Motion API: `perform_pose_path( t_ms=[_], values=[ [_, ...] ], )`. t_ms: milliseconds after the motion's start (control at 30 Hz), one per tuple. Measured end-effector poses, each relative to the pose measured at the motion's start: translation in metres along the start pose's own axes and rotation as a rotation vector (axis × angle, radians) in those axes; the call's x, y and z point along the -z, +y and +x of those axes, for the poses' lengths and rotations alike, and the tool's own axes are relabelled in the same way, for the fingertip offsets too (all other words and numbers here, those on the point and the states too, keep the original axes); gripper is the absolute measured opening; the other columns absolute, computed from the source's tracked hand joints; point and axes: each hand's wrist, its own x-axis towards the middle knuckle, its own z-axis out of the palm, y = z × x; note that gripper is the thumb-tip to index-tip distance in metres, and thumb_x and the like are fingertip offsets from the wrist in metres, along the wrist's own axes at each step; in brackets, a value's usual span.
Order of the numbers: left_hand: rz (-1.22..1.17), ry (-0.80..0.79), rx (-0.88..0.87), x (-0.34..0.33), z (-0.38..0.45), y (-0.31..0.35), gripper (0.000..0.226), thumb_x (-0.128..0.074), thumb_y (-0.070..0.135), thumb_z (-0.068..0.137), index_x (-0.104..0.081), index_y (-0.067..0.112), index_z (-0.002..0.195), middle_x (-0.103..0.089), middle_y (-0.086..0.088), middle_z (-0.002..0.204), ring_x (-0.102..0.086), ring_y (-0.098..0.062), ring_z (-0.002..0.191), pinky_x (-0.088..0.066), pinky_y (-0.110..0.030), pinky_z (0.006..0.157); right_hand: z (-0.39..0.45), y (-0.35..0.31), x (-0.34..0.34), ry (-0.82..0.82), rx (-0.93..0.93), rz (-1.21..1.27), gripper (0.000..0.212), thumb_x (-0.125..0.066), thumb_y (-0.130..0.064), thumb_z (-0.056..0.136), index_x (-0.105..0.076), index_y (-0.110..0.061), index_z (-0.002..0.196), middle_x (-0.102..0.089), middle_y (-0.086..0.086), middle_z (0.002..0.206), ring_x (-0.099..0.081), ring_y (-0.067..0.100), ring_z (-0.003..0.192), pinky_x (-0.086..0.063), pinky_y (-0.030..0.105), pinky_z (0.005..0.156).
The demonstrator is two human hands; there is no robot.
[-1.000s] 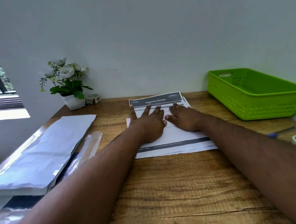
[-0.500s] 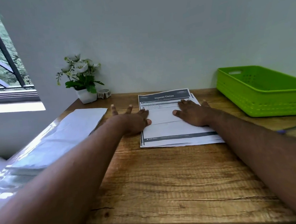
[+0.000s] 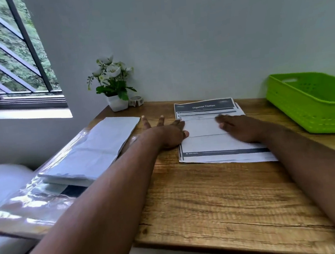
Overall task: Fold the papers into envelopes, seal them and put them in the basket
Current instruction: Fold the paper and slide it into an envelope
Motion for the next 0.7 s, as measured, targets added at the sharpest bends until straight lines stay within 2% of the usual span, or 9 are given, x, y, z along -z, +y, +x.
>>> perform_pose_path(
  t_ms=[133, 267, 300, 367, 433, 467, 533, 600, 700],
  values=[
    [0.032, 0.057, 0.074, -0.002, 0.001, -0.012, 0.056, -0.021, 0.051, 0.101, -0.019, 0.031, 0.152, -0.007, 0.002, 0.162, 0.019, -0.028, 0.146, 0.029, -0.073, 0.093, -0.002, 0.008, 0.000, -0.016, -0.041, -0.021, 0.055, -0.024, -0.043, 0.101, -0.023, -0.021, 0.151, -0.018, -0.003, 0.159, -0.019, 0.014, 0.146, -0.010, 0.024, 0.115],
    [-0.111, 0.319, 0.338, 0.002, -0.004, -0.043, 0.042, -0.046, 0.022, 0.092, -0.050, 0.025, 0.134, -0.043, -0.008, 0.148, -0.014, -0.036, 0.147, 0.019, -0.075, 0.097, 0.001, 0.005, 0.001, 0.044, 0.010, -0.078, 0.056, -0.025, -0.044, 0.101, -0.028, -0.015, 0.149, -0.025, 0.001, 0.157, -0.021, 0.017, 0.145, -0.010, 0.028, 0.116],
    [-0.172, 0.361, 0.407, 0.004, -0.005, -0.052, 0.041, -0.050, 0.016, 0.088, -0.054, 0.022, 0.128, -0.053, -0.009, 0.138, -0.028, -0.038, 0.141, 0.011, -0.076, 0.101, 0.003, 0.003, 0.003, 0.084, 0.036, -0.088, 0.057, -0.025, -0.043, 0.100, -0.029, -0.013, 0.148, -0.027, 0.003, 0.157, -0.021, 0.017, 0.145, -0.009, 0.030, 0.117],
    [-0.282, 0.378, 0.479, 0.006, -0.005, -0.067, 0.035, -0.058, 0.015, 0.084, -0.057, 0.018, 0.119, -0.062, -0.007, 0.118, -0.052, -0.035, 0.121, -0.023, -0.070, 0.105, 0.005, -0.003, 0.007, 0.146, 0.082, -0.083, 0.056, -0.026, -0.041, 0.101, -0.029, -0.011, 0.148, -0.026, 0.004, 0.157, -0.017, 0.016, 0.146, -0.007, 0.033, 0.119],
    [-0.353, 0.384, 0.494, 0.004, -0.007, -0.075, 0.033, -0.065, 0.017, 0.082, -0.059, 0.015, 0.114, -0.064, -0.007, 0.111, -0.059, -0.028, 0.104, -0.048, -0.046, 0.088, 0.006, -0.010, 0.008, 0.177, 0.140, -0.076, 0.053, -0.028, -0.038, 0.102, -0.030, -0.011, 0.148, -0.027, 0.004, 0.156, -0.016, 0.016, 0.147, -0.005, 0.030, 0.118],
    [-0.353, 0.402, 0.488, 0.003, -0.008, -0.076, 0.029, -0.066, 0.017, 0.083, -0.059, 0.014, 0.111, -0.064, -0.008, 0.109, -0.059, -0.027, 0.100, -0.049, -0.038, 0.078, 0.006, -0.013, 0.007, 0.183, 0.163, -0.077, 0.053, -0.028, -0.039, 0.101, -0.031, -0.012, 0.148, -0.028, 0.004, 0.156, -0.016, 0.016, 0.147, -0.004, 0.029, 0.117],
    [-0.336, 0.460, 0.480, 0.004, -0.009, -0.076, 0.021, -0.063, 0.016, 0.087, -0.061, 0.012, 0.107, -0.064, -0.008, 0.105, -0.060, -0.026, 0.095, -0.047, -0.035, 0.070, 0.005, -0.019, 0.004, 0.184, 0.180, -0.096, 0.054, -0.027, -0.041, 0.101, -0.032, -0.015, 0.148, -0.027, 0.001, 0.156, -0.015, 0.014, 0.147, 0.001, 0.023, 0.114],
    [-0.342, 0.503, 0.474, 0.008, -0.012, -0.073, 0.016, -0.060, 0.014, 0.090, -0.062, 0.009, 0.105, -0.064, -0.009, 0.101, -0.059, -0.026, 0.090, -0.047, -0.035, 0.069, 0.003, -0.021, 0.003, 0.152, 0.168, -0.088, 0.055, -0.026, -0.045, 0.100, -0.029, -0.019, 0.149, -0.024, -0.004, 0.157, -0.011, 0.010, 0.147, 0.005, 0.015, 0.107],
    [-0.343, 0.612, 0.471, 0.018, -0.022, -0.064, 0.018, -0.051, 0.006, 0.092, -0.061, 0.008, 0.107, -0.064, -0.014, 0.107, -0.061, -0.032, 0.098, -0.045, -0.036, 0.071, 0.000, -0.020, 0.003, 0.112, 0.158, -0.018, 0.067, -0.020, -0.056, 0.093, -0.028, -0.022, 0.150, -0.022, -0.006, 0.158, -0.009, 0.006, 0.146, -0.002, 0.019, 0.114]
  ],
)
